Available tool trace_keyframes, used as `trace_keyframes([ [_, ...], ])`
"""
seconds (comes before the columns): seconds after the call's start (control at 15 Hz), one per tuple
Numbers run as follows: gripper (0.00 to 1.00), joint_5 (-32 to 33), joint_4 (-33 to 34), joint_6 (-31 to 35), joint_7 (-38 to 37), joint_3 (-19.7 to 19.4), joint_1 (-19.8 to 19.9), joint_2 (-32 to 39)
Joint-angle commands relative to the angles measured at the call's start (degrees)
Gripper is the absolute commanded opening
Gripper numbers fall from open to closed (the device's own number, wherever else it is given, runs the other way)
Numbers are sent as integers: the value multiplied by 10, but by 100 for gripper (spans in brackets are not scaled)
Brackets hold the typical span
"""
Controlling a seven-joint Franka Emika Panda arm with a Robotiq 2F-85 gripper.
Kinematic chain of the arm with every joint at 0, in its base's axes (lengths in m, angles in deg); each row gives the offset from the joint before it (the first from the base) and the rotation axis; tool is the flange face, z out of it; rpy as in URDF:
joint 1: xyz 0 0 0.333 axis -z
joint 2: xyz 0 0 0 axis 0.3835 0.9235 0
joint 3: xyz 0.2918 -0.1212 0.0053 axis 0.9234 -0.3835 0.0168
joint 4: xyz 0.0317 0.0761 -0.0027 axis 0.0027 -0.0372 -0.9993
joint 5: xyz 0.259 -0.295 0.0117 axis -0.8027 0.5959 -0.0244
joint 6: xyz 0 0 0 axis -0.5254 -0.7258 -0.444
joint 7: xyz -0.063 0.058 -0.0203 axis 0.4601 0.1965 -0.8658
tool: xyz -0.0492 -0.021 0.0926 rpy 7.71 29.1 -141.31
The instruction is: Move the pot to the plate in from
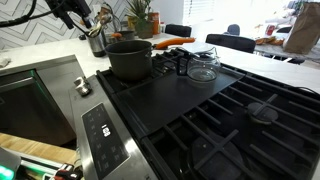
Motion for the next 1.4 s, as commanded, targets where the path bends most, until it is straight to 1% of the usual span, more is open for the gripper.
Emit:
trace_keyframes([
  [0.0, 100, 40, -3, 31, 1, -4, 16, 23],
  [0.27, 100, 59, -4, 52, 14, -16, 25, 43],
  [0.53, 100, 38, -3, 73, 37, -38, 19, 72],
  [0.8, 100, 37, -9, 114, 52, -50, 21, 103],
  [1.07, 99, 20, -12, 130, 81, -57, 14, 133],
  [1.13, 85, 18, -13, 131, 85, -56, 14, 139],
  [1.2, 79, 16, -12, 133, 90, -55, 13, 146],
  [1.33, 60, 19, -14, 140, 93, -51, 14, 160],
])
